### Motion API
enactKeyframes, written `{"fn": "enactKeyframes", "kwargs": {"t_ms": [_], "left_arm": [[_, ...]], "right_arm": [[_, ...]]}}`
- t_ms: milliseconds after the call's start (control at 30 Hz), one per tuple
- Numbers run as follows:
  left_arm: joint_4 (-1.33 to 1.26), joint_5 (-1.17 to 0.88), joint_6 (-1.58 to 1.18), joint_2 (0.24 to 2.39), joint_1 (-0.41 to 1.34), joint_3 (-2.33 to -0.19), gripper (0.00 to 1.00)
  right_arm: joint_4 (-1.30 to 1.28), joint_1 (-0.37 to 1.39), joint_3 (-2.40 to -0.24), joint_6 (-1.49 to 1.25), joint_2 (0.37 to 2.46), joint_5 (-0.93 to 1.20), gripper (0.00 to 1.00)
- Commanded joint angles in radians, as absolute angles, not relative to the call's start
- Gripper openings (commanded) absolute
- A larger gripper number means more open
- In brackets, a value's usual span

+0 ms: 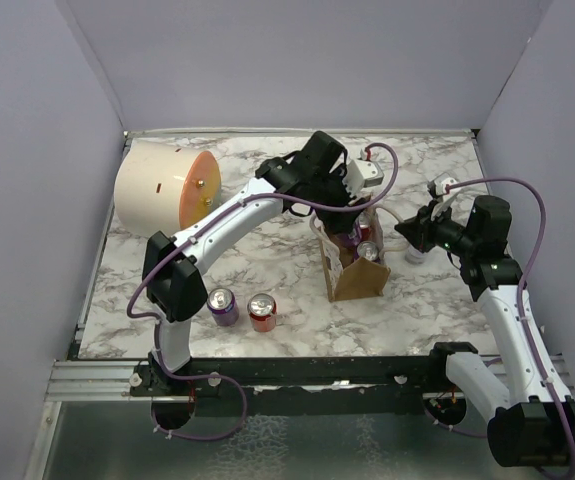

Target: Place the beverage into the canvas bag

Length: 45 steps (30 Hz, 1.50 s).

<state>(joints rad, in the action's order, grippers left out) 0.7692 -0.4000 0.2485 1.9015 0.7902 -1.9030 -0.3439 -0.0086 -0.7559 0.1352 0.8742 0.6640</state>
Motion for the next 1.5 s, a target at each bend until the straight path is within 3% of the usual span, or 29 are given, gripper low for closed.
{"fn": "enactKeyframes", "kwargs": {"t_ms": [0, 633, 1467], "left_arm": [[0.755, -0.389, 0.255, 1.872, 0.798, -1.95, 0.0], [0.836, -0.257, 0.258, 1.974, 0.807, -2.02, 0.0], [0.769, -0.265, 0.357, 2.094, 0.838, -1.973, 0.0]], "right_arm": [[-0.328, -0.014, -0.778, 0.124, 0.878, 0.638, 0.01], [-0.318, -0.014, -0.767, 0.129, 0.886, 0.653, 0.01], [-0.309, -0.014, -0.757, 0.126, 0.897, 0.666, 0.01]]}}
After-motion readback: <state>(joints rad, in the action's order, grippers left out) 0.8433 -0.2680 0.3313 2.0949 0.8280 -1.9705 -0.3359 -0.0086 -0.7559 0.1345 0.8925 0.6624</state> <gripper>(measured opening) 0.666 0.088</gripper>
